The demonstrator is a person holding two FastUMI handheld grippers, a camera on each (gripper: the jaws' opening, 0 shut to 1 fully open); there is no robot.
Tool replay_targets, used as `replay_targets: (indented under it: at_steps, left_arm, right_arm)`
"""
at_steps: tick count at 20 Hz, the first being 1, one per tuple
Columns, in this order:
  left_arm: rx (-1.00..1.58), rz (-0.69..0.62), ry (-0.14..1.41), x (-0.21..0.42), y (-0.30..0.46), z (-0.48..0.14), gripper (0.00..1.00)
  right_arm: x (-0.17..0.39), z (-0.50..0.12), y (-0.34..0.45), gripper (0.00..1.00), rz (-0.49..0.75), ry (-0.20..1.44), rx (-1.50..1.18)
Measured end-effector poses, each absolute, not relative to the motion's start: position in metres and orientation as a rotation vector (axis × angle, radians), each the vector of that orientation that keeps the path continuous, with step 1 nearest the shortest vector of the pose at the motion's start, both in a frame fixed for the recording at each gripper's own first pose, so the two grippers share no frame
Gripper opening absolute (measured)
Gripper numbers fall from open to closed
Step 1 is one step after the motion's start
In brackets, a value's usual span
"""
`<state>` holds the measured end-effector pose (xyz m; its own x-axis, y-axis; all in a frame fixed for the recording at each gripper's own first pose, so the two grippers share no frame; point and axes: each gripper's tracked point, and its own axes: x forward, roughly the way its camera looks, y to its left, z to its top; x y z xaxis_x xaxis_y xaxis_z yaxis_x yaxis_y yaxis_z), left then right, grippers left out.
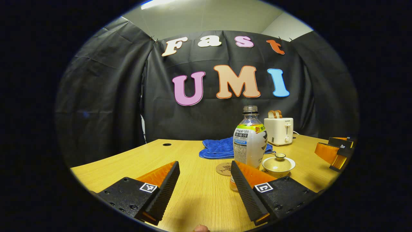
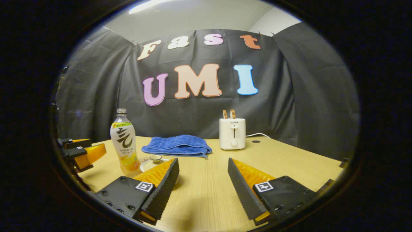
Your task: Open the teacup lid with one hand, grasp the water bottle and pour water into the teacup with the other hand; after pouring, place the water bottle on the coaster and then close the teacup lid.
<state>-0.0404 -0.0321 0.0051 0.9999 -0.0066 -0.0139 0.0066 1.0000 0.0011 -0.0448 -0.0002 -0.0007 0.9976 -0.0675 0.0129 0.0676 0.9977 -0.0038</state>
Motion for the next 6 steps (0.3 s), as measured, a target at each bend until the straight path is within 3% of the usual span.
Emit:
replay_targets:
  at_steps: [6]
  left_arm:
    - [0.003,-0.007,0.012,-0.0397,-0.0314,0.0056,0.93]
  right_arm:
    - [-0.0453,-0.0007,0.0003,1.00,-0.067,-0.012,-0.004]
